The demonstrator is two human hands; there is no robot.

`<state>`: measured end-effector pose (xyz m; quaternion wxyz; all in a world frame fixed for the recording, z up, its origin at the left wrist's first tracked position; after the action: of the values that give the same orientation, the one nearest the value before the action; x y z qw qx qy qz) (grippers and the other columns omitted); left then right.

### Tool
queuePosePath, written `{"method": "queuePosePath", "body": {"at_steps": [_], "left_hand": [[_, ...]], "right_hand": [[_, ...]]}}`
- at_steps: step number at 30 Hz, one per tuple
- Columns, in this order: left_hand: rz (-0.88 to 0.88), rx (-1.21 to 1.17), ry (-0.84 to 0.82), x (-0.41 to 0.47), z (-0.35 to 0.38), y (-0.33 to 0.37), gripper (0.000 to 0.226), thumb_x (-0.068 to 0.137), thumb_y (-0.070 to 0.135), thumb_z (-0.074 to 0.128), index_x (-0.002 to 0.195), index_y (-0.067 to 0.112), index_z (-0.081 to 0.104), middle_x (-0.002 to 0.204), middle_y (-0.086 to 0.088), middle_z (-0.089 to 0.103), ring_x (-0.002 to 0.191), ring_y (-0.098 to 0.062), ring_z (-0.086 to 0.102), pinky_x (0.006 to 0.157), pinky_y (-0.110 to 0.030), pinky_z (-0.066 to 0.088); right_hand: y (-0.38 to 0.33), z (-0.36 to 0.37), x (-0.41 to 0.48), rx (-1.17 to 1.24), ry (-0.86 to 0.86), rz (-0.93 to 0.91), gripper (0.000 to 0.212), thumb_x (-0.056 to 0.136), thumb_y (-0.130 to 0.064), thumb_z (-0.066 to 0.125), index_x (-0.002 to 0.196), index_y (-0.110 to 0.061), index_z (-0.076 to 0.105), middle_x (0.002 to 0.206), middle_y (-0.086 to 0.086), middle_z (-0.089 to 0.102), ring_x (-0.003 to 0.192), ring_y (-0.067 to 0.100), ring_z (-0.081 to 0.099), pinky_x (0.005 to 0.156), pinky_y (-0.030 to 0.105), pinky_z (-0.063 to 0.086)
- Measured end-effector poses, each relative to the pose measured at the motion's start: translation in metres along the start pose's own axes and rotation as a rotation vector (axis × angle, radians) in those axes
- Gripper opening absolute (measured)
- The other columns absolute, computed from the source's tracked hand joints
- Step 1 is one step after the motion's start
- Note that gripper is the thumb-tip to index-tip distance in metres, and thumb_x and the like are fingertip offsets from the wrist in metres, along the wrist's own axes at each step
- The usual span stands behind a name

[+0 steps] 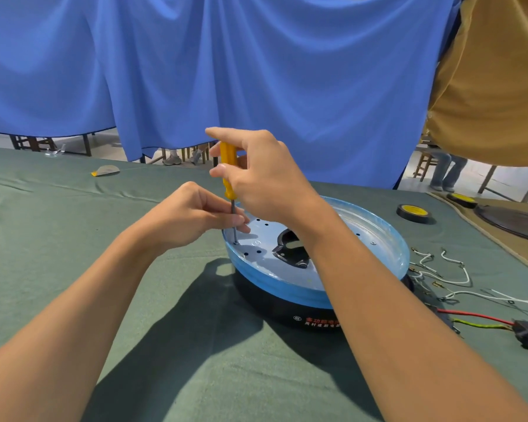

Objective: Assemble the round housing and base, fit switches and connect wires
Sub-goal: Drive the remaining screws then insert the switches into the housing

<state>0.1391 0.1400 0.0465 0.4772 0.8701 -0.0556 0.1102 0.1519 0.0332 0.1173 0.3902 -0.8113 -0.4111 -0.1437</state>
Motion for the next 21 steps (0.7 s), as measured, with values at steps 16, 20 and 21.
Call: {"method": "queuePosePath", "body": {"at_steps": [16, 20, 21], "left_hand": [[0.028, -0.051, 0.005, -0.0016, 0.0051, 0.0057, 0.012, 0.087, 0.009, 0.07, 0.09, 0.016, 0.08, 0.092, 0.002, 0.078, 0.095, -0.004, 0.07, 0.092, -0.019, 0.048], [0.094, -0.08, 0.171, -0.0011, 0.0008, 0.0058, 0.017, 0.079, 0.006, 0.078, 0.077, 0.023, 0.079, 0.079, 0.004, 0.077, 0.075, -0.003, 0.066, 0.079, -0.023, 0.052], [0.097, -0.073, 0.169, -0.0014, 0.0015, 0.0057, 0.02, 0.08, 0.006, 0.076, 0.075, 0.024, 0.079, 0.078, 0.005, 0.077, 0.074, -0.001, 0.066, 0.079, -0.022, 0.052]], "right_hand": [[0.0045, -0.0018, -0.0004, -0.035, 0.084, 0.012, 0.046, 0.091, -0.014, 0.06, 0.135, -0.024, 0.056, 0.106, 0.003, 0.067, 0.105, 0.028, 0.058, 0.095, 0.038, 0.047], [0.0052, -0.003, -0.0063, -0.154, 0.219, 0.018, 0.042, 0.088, -0.026, 0.067, 0.129, -0.025, 0.057, 0.098, 0.002, 0.066, 0.101, 0.027, 0.053, 0.084, 0.036, 0.042], [0.0038, -0.0029, -0.0067, -0.164, 0.214, 0.007, 0.042, 0.089, -0.027, 0.066, 0.13, -0.023, 0.055, 0.09, 0.001, 0.063, 0.097, 0.028, 0.053, 0.08, 0.036, 0.041]]}}
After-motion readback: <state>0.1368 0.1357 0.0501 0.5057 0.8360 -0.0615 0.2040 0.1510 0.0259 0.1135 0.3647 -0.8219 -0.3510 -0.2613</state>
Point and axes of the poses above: each hand's wrist, its own x-axis towards the middle knuckle, its own z-axis out of the palm, y = z × x, the point moved 6 cm from there along x, towards the middle knuckle
